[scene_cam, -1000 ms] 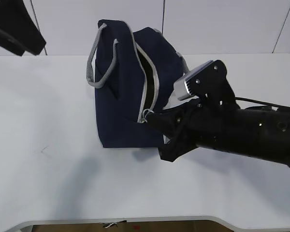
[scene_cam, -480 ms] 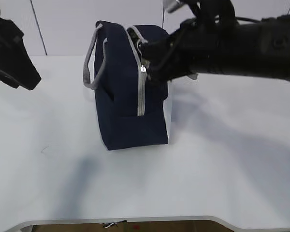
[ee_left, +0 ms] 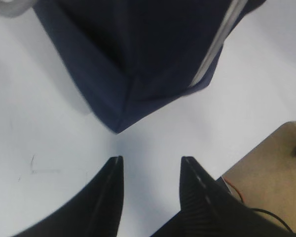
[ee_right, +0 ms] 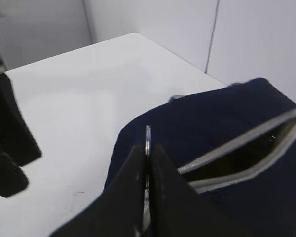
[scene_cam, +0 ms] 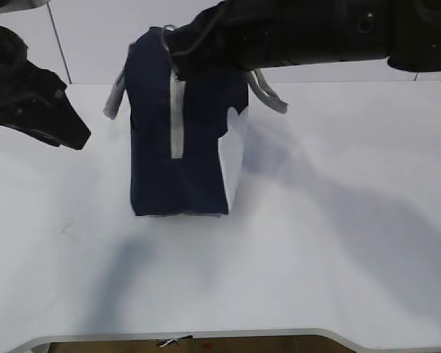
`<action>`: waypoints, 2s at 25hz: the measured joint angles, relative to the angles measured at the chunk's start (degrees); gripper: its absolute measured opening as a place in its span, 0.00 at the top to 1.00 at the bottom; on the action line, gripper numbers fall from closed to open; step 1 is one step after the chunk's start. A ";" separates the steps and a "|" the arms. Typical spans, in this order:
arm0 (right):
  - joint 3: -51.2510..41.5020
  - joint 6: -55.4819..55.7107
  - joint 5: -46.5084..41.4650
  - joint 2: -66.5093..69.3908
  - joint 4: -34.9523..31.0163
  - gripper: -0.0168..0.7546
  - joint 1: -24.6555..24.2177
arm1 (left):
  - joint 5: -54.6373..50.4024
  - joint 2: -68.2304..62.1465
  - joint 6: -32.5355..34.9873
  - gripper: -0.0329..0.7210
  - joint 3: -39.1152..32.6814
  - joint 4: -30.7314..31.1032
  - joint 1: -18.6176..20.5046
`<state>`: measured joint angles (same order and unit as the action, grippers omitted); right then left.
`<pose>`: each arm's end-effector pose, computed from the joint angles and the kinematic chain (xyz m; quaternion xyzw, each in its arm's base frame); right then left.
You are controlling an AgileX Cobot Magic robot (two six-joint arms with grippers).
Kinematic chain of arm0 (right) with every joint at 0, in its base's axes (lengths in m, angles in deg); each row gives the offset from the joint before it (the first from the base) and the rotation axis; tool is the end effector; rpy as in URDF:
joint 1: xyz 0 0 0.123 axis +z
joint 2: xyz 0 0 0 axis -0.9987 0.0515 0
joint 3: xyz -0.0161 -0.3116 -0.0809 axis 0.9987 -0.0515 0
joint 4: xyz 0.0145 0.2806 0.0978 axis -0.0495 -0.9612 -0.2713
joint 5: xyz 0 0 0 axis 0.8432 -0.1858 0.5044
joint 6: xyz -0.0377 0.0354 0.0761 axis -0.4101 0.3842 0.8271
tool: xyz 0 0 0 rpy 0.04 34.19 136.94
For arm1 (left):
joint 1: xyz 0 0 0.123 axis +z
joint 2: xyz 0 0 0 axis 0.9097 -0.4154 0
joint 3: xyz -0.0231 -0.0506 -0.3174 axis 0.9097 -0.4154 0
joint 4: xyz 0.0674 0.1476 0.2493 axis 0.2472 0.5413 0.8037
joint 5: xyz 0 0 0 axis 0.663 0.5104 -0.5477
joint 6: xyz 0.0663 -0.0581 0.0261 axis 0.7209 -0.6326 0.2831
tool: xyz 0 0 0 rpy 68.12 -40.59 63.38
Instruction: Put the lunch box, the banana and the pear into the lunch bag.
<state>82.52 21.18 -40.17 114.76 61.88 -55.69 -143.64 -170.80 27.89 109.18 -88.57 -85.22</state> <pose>0.3566 0.2448 0.3464 -0.3444 0.7253 0.2181 0.5548 0.3099 -0.1416 0.3427 0.2279 0.9346 -0.1834 0.2024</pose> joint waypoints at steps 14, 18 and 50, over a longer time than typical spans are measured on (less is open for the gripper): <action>8.58 12.57 5.03 4.88 11.76 0.96 1.30 | 8.04 -4.23 8.14 0.35 -1.44 -2.39 -0.27; 8.58 13.18 5.03 4.88 11.76 0.96 1.30 | 8.97 -4.23 11.55 0.34 -1.44 -1.99 -0.27; 8.58 13.31 -4.73 4.97 11.76 0.96 1.44 | 16.03 -9.28 22.68 0.93 -1.44 -6.48 -0.27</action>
<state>91.10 34.49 -44.90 119.73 73.65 -54.25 -127.61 -180.08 50.57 107.74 -95.05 -85.49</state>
